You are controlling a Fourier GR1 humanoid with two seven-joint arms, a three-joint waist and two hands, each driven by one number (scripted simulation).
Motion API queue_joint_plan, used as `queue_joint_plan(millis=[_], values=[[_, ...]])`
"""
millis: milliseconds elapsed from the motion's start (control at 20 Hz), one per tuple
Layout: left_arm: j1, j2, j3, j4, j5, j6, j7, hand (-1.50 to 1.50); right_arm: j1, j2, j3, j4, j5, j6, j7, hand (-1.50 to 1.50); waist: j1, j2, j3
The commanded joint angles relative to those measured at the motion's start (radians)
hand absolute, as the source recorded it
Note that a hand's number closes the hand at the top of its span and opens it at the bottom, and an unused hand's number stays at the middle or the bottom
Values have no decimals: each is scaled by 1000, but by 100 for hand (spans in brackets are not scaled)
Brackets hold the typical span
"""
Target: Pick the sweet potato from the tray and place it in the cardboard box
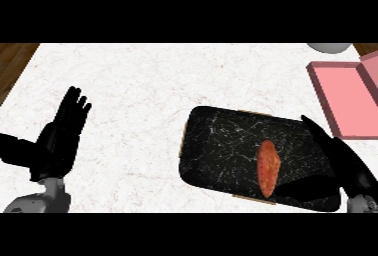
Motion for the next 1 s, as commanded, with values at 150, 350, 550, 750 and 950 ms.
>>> queue_joint_plan(millis=[150, 350, 550, 750, 950], values=[[-90, -3, 41, 80, -11, -16, 20, 0, 54, 75, 52, 73, 120, -23, -99, -150, -3, 0, 0], [-71, -17, 47, 47, -21, -13, 38, 0, 68, 66, -27, 62, 61, 34, -116, -150, -3, 0, 0], [-12, -15, 59, 40, -3, -71, -3, 0, 54, 105, 1, 129, 108, 31, -161, -150, -1, 0, 0], [-18, 4, 87, 13, -1, -90, 12, 0, 14, 136, -17, 164, 146, 7, -157, -150, 0, 0, 0], [-54, -28, 77, 66, -44, -63, -8, 0, 8, 176, 14, 143, 173, 26, -102, -150, -1, 0, 0]])
